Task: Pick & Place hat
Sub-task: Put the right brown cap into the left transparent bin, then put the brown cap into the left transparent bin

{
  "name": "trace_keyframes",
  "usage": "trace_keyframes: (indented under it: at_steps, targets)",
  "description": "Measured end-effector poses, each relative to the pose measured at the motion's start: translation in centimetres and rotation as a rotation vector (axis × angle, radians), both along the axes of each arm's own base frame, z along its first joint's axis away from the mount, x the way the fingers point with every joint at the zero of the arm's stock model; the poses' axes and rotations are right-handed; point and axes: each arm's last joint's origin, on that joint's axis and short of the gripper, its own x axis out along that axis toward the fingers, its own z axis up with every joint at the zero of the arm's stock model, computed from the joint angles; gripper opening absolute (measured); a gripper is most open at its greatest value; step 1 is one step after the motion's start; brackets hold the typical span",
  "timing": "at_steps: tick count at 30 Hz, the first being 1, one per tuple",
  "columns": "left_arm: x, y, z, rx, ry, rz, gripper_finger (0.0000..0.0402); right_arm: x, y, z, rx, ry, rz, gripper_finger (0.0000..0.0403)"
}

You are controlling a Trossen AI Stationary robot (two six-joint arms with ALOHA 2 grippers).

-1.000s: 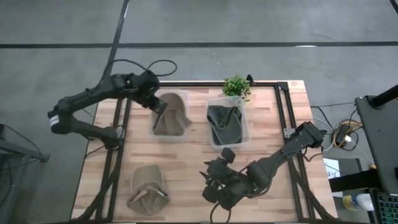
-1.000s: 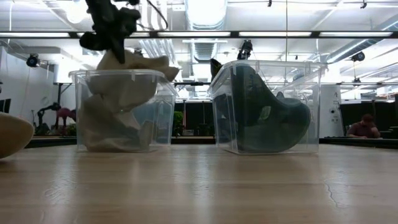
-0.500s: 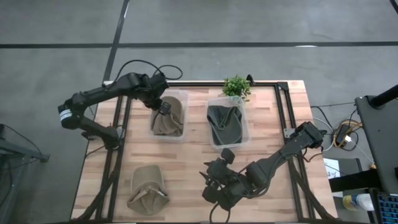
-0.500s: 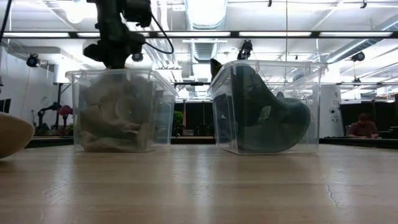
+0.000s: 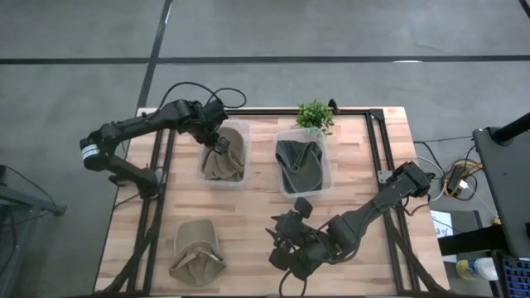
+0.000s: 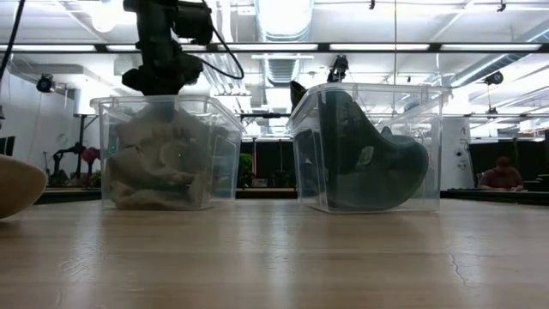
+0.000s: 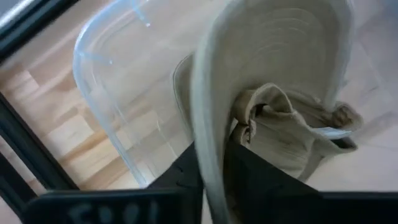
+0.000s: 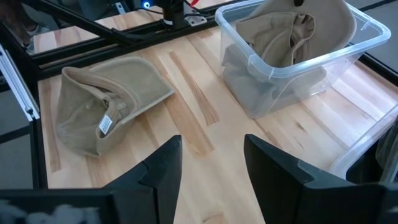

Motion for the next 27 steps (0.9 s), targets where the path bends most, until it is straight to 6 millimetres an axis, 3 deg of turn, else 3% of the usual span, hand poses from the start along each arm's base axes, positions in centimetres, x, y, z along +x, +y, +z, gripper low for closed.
trace_keyframes:
  at_steps: [8, 15, 27]
  targets:
    - [-0.6, -0.3, 1.5, 0.057, -0.026, -0.033, 0.0126, 0.0, 0.0, 0.0, 0.0, 0.0, 0.0, 0.0169]
    - [-2.5, -1.4, 4.5, 0.121, -0.146, -0.04, 0.0128, 0.0, 0.0, 0.0, 0.002, -0.001, -0.001, 0.0168]
    - [-7.2, -5.4, 8.7, 0.252, -0.411, -0.152, 0.0128, 0.7, 0.6, 0.0, 0.059, -0.058, 0.065, 0.015]
